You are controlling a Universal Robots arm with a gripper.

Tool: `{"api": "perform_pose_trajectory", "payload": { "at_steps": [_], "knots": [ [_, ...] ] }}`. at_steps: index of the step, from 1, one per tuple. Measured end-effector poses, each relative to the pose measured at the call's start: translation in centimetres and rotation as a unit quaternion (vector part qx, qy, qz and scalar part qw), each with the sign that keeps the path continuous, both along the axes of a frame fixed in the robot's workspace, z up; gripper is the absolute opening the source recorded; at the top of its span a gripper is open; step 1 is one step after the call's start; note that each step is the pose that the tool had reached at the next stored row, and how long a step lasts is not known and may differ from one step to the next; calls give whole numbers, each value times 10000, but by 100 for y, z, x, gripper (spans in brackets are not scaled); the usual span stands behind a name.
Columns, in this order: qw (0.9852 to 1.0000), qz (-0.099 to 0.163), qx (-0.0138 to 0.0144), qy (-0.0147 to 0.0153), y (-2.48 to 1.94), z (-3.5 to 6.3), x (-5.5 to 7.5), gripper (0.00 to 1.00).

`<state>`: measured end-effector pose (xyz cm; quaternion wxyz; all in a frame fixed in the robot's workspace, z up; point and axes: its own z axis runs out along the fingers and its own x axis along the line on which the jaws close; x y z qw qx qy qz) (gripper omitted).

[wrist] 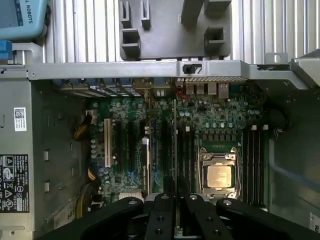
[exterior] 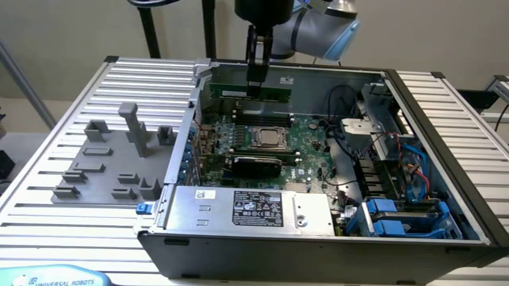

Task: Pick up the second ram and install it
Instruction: 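Pick up the second ram and move it above second insertion slot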

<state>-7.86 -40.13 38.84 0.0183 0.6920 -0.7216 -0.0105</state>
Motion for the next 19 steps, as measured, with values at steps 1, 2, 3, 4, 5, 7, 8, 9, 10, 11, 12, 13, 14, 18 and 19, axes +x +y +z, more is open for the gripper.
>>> {"api": "perform_pose_trajectory", "payload": {
  "at_steps": [1, 2, 3, 4, 5, 7, 8, 9, 10, 11, 12, 13, 14, 18, 19],
  "knots": [
    [10000, 0, 0, 1, 29, -15, 17, 14],
    [10000, 0, 1, 0, 59, -30, 34, 14],
    [10000, 0, 1, 0, 90, -44, 49, 14],
    [10000, 1, 1, 0, 120, -57, 64, 14],
    [10000, 1, 2, 0, 150, -69, 77, 14],
    [10000, 1, 2, 0, 209, -92, 104, 14],
    [10000, 0, 2, 1, 238, -103, 118, 14],
    [10000, 1, 3, 0, 265, -114, 135, 14],
    [10000, 1, 2, 0, 289, -123, 153, 14],
    [10000, 1, 2, -2, 313, -132, 173, 14],
    [10000, 0, 2, -6, 335, -142, 193, 14],
    [10000, 0, 2, -10, 355, -152, 212, 14],
    [10000, 1, 2, -16, 371, -163, 232, 14],
    [10000, 0, -8, -38, 401, -204, 296, 14],
    [10000, 0, -10, -46, 405, -215, 312, 14]
  ]
}}
